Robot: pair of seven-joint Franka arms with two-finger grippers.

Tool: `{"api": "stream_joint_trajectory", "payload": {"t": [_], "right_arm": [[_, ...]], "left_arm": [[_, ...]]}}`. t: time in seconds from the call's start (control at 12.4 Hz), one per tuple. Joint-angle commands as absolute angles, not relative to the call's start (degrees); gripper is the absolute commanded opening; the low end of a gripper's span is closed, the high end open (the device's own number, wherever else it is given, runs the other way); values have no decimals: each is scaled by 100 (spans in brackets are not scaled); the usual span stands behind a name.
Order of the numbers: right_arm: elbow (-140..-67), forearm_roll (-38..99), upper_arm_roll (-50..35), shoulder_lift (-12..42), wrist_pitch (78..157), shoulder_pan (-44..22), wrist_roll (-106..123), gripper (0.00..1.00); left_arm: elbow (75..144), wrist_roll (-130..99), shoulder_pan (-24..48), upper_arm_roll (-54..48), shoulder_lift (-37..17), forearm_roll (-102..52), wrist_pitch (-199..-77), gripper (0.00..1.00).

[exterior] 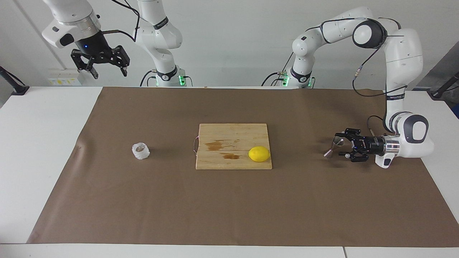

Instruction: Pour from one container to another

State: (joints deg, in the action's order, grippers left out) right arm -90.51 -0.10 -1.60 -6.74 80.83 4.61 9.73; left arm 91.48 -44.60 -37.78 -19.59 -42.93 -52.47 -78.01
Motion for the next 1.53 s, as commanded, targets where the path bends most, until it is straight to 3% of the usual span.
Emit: {"api": "stream_joint_trajectory", "payload": {"t": [0.0,0.64,0.8,0.88,1.37,1.45], "right_arm": [[-9176,88,-185,-800,8104,527,984,100],[-9176,88,-185,-791,8104,527,976,100],[-9176,88,-185,-791,8104,527,984,100],[-9176,88,-185,-800,8104,527,984,100],[-9176,88,-185,-791,8104,527,984,100],[-9176,88,-185,-791,8104,527,984,100]], "left_arm": [[9255,-4412,-3876,-2083,-4324,-5309,-7822,100],[9246,-4456,-3964,-2092,-4315,-5221,-7822,99],[9255,-4517,-3973,-2092,-4315,-5221,-7831,75],[9255,-4570,-3973,-2092,-4315,-5221,-7822,68],[9264,-4833,-3973,-2092,-4315,-5221,-7840,67],[9264,-5078,-3973,-2092,-4315,-5221,-7840,62]]}}
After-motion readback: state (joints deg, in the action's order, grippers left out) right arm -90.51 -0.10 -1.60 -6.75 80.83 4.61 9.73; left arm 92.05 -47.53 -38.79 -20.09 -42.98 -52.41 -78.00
